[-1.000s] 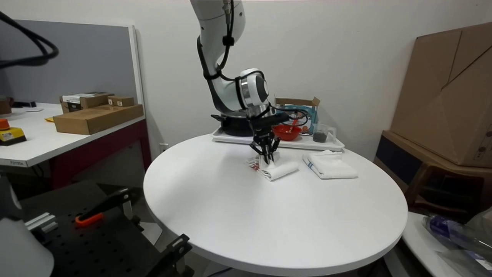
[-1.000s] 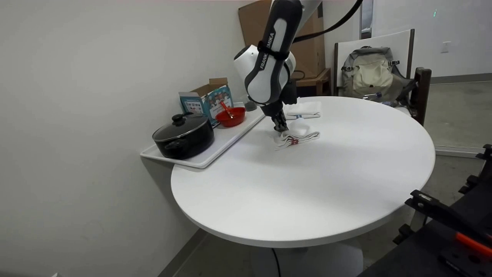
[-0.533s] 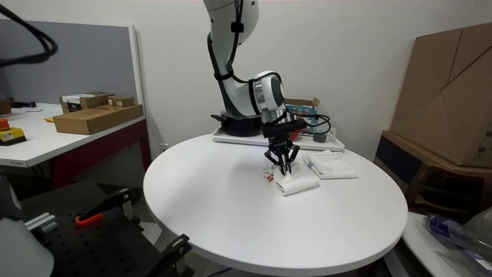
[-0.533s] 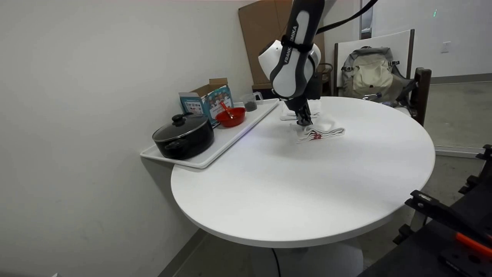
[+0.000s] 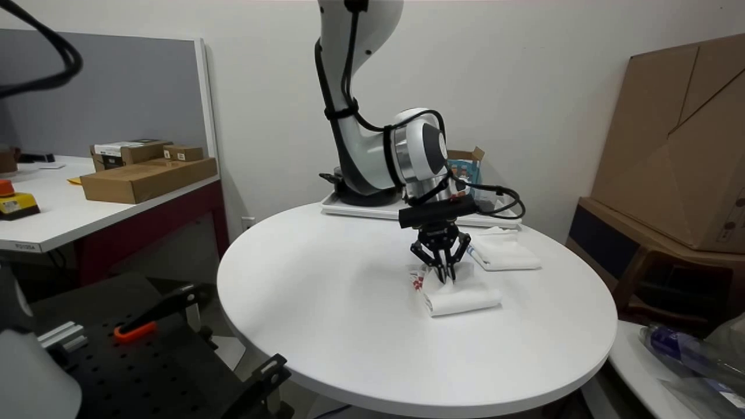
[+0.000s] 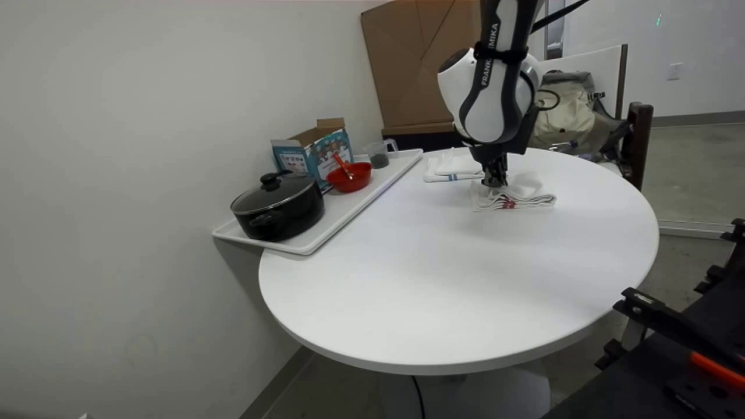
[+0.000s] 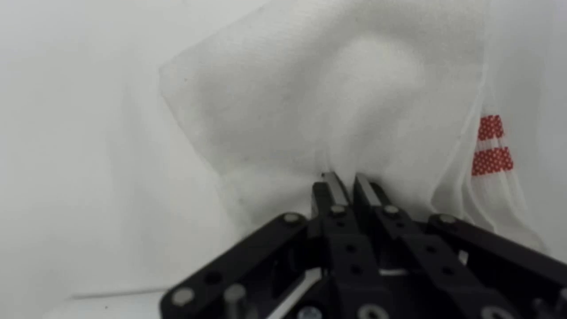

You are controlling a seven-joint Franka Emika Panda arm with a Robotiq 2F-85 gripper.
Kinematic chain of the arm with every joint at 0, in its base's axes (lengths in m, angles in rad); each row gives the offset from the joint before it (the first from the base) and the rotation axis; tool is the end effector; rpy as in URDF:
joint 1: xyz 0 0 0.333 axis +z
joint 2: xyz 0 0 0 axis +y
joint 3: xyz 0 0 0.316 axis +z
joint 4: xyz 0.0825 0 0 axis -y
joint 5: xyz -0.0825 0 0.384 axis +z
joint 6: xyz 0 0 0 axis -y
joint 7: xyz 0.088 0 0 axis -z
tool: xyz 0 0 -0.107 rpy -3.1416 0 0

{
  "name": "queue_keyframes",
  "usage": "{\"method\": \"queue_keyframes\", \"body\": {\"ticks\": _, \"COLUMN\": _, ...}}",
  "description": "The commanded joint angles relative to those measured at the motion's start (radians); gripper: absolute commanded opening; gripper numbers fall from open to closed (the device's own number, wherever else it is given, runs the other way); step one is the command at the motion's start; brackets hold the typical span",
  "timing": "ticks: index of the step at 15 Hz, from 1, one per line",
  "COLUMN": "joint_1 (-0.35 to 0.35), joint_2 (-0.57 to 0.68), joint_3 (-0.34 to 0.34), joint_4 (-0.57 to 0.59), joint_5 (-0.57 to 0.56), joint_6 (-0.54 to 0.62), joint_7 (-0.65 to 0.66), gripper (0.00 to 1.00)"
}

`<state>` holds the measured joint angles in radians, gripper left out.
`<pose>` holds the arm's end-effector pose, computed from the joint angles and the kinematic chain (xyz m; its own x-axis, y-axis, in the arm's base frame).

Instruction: Use the white and red tea towel to wipe the table

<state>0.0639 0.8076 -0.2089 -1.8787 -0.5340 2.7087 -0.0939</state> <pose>0.6134 -0.0701 0.0830 0.8803 0.4577 -0.1253 0.4712 -0.8118 0.3450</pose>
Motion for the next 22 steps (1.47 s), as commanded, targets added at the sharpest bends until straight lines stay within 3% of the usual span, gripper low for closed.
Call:
{"method": "queue_keyframes", "body": {"ticks": 1, "joint_1": 0.050, "joint_2": -0.032, "joint_3": -0.086, "joint_4": -0.209, "joint_5": -0.039, "joint_6": 0.152, "joint_7": 0.114, "gripper": 0.05}}
{"method": "queue_keyframes", "body": {"ticks": 6, "joint_1": 0.169, "joint_2": -0.089, "joint_3": -0.233, "joint_4": -0.413, "joint_5": -0.102, "joint_6": 0.265, "joint_7": 0.218, "gripper": 0.05}}
{"method": "queue_keyframes", "body": {"ticks": 9, "joint_1": 0.221, "joint_2": -0.129, "joint_3": -0.264, "joint_4": -0.518, "joint_5": -0.104, "joint_6": 0.278, "joint_7": 0.239, "gripper": 0.05}}
{"method": "queue_keyframes", "body": {"ticks": 16, "joint_1": 0.259, "joint_2": -0.182, "joint_3": -0.180, "joint_4": -0.607, "joint_5": -0.068, "joint_6": 0.269, "joint_7": 0.230, "gripper": 0.05}}
{"method": "queue_keyframes", "body": {"ticks": 22, "joint_1": 0.292, "joint_2": -0.178, "joint_3": -0.027, "joint_4": -0.572, "joint_5": -0.041, "joint_6": 0.226, "joint_7": 0.217, "gripper": 0.05}}
